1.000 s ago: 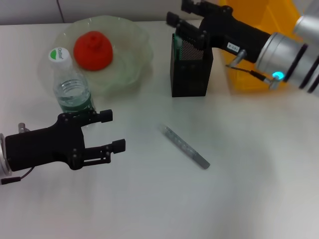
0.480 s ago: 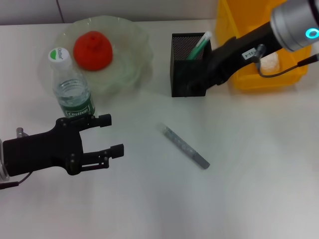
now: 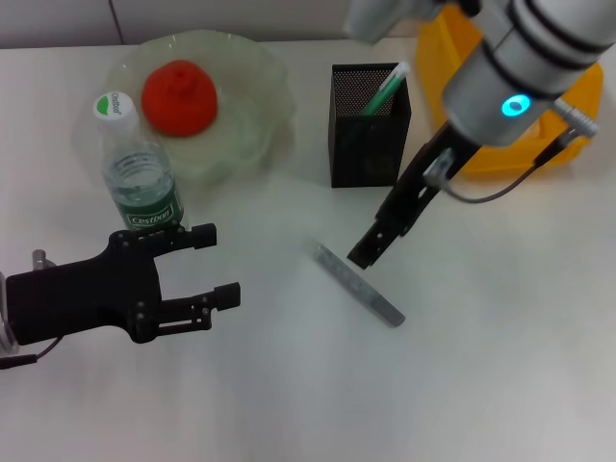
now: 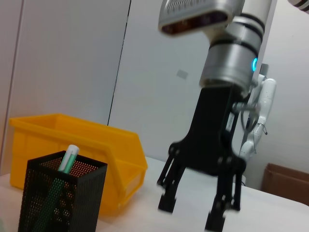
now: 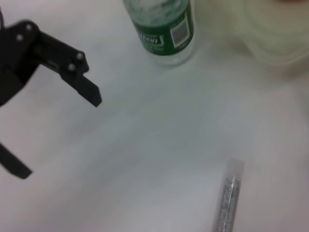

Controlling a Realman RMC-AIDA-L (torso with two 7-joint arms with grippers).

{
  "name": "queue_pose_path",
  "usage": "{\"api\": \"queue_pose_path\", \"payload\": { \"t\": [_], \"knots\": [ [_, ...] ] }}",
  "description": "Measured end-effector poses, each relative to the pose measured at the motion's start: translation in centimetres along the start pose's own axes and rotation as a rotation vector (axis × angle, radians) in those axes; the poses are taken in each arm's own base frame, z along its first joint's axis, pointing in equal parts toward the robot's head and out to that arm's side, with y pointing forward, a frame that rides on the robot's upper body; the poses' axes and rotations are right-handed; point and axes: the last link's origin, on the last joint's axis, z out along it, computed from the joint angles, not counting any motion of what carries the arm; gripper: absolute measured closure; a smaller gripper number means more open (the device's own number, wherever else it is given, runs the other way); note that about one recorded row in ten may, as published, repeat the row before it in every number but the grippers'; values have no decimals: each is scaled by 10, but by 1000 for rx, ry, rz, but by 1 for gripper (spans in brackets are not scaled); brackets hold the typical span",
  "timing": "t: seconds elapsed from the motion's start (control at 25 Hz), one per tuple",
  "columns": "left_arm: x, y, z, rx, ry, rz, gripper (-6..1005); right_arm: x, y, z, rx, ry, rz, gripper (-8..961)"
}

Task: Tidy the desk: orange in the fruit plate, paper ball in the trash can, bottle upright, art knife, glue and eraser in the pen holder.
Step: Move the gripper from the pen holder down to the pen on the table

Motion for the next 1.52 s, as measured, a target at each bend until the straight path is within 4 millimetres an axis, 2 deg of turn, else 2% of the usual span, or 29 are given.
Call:
{"api": "queue_pose_path", "payload": {
  "t": [0.12,0.16,0.44,0.52,0.68,0.88,1.52],
  "knots": [
    [1,0,0,-2,0,2,185,-1,4,23,-8,16,-4,115],
    [1,0,0,-2,0,2,185,-1,4,23,-8,16,-4,116],
    [1,0,1,-4,2,2,185,1,6,57,29,33,-41,119],
    [1,0,1,-5,2,2,185,3,6,63,39,37,-45,173],
    [0,0,0,-4,2,-1,184,4,4,69,51,39,-44,280],
    [0,1,0,-3,2,-2,184,7,2,78,62,40,-44,517],
    [-1,2,2,-5,5,-4,184,11,4,91,67,54,-57,653]
  ]
}}
